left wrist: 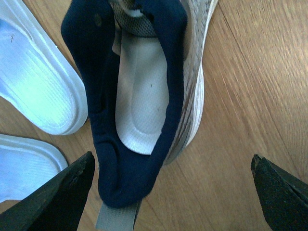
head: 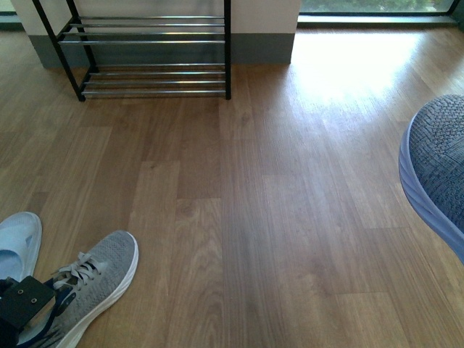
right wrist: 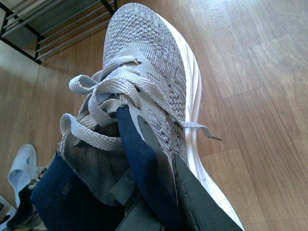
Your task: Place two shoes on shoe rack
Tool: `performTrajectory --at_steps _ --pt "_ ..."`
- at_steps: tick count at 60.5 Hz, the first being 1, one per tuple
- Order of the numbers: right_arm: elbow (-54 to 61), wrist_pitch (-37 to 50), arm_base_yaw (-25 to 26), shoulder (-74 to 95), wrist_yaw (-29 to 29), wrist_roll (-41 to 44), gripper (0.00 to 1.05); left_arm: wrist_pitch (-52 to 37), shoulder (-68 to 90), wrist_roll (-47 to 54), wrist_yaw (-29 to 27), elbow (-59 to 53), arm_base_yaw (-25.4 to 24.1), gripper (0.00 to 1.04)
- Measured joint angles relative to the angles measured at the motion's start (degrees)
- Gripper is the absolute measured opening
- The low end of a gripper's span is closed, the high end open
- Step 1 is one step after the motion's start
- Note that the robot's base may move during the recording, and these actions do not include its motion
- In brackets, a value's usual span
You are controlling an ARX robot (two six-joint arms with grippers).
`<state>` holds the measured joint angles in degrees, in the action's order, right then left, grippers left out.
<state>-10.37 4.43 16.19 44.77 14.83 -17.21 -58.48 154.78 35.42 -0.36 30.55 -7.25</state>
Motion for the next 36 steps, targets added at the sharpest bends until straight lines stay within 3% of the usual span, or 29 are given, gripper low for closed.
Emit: performTrajectory --at_steps 19,36 --pt "0.0 0.0 0.0 0.0 0.0 0.0 0.01 0.5 4.6 -8.9 5.8 6.1 3.5 0.95" --pt "0.0 0.0 0.0 0.0 0.0 0.0 0.01 3.9 7.8 -10.6 4.5 12.2 4.4 0.95"
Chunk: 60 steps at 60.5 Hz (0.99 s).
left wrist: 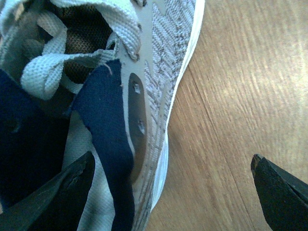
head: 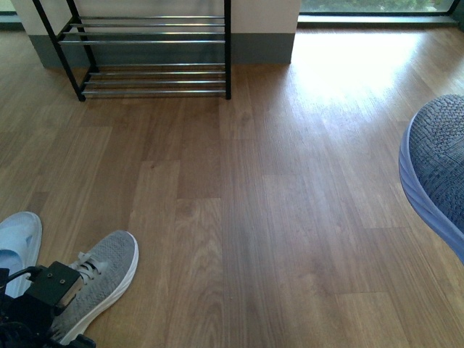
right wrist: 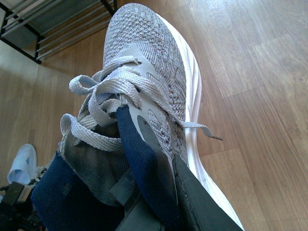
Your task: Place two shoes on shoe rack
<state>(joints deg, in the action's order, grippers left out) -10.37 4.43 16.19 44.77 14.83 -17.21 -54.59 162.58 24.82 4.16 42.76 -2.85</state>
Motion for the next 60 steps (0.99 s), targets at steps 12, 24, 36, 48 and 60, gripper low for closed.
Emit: performTrajectory --at_steps 12,24,36,48,60 --pt "0.0 0.0 0.0 0.0 0.0 0.0 0.01 1.4 3.8 -0.3 -0.9 4.9 0.6 0.85" --pt "0.0 0.0 0.0 0.0 0.0 0.0 0.01 2.3 5.6 -1.2 -1.8 7.9 1.6 0.57" --pt "0.0 0.0 0.0 0.0 0.0 0.0 0.01 2.4 6.1 -1.7 -3.1 9.0 1.7 0.29" --pt "0.0 0.0 0.0 0.0 0.0 0.0 0.01 0.8 6.1 -1.8 -3.6 8.2 2.6 0.1" --pt "0.0 0.0 0.0 0.0 0.0 0.0 0.01 -4.0 3.1 -4.1 -3.5 1.4 3.7 0.03"
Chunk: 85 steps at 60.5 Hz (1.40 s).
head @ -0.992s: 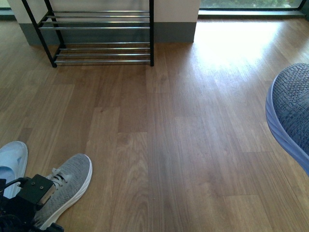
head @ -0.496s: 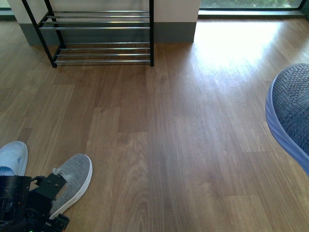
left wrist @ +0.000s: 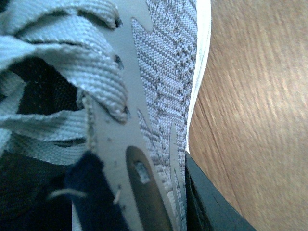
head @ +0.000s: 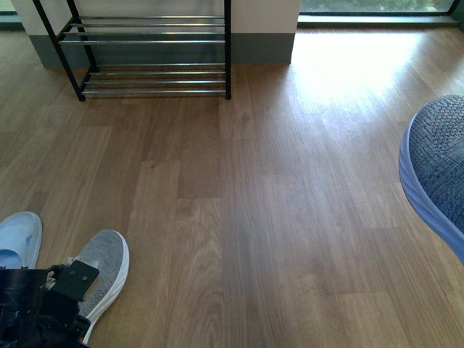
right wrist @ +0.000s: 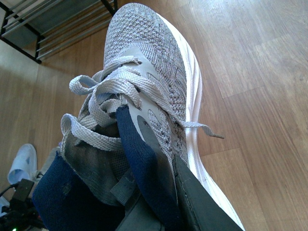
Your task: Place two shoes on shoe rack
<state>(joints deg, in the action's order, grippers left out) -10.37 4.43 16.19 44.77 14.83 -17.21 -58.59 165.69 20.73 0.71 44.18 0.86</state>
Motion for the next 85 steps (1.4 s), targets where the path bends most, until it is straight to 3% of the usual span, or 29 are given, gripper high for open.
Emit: performTrajectory --at_steps 14,26,39,52,59,72,85 --pt "0.0 0.0 0.0 0.0 0.0 0.0 0.01 -2.6 -11.5 0.7 2.8 -11.5 -1.0 0.03" --pt "0.0 0.0 0.0 0.0 0.0 0.0 0.01 3.2 -27.9 4.3 4.4 -21.5 -4.1 0.03" --pt "0.0 0.0 0.0 0.0 0.0 0.0 0.01 27.9 -65.5 3.3 4.8 -32.6 -3.1 0.03" --pt "0.0 0.0 0.0 0.0 0.0 0.0 0.01 61.1 -111.6 -0.5 -5.0 -28.5 -0.4 0.03" --pt "0.0 0.0 0.0 0.0 0.0 0.0 0.01 73.9 -129.3 -4.2 -9.4 -26.1 3.5 0.03" --pt "0.0 0.0 0.0 0.0 0.0 0.0 0.01 86.9 -140.8 -10.3 -20.0 -26.0 12.9 0.03" --pt "0.0 0.0 0.0 0.0 0.0 0.0 0.01 88.5 -142.9 -11.7 -20.5 -25.9 15.7 0.03"
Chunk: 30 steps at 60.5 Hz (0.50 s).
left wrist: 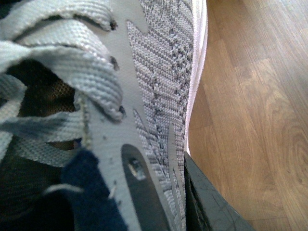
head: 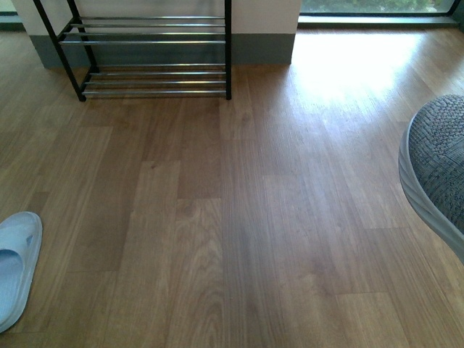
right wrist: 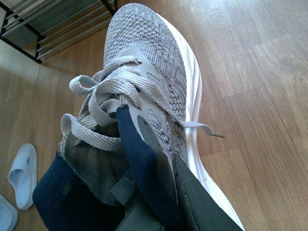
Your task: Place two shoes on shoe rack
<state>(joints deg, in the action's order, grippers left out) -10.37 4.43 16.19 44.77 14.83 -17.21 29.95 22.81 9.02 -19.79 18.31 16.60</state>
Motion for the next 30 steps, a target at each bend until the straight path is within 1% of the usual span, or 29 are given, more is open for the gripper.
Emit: performTrajectory --at_steps 30 --pt "0.0 0.0 0.0 0.0 0.0 0.0 0.01 0.0 0.0 -0.5 -0.1 0.0 0.0 0.03"
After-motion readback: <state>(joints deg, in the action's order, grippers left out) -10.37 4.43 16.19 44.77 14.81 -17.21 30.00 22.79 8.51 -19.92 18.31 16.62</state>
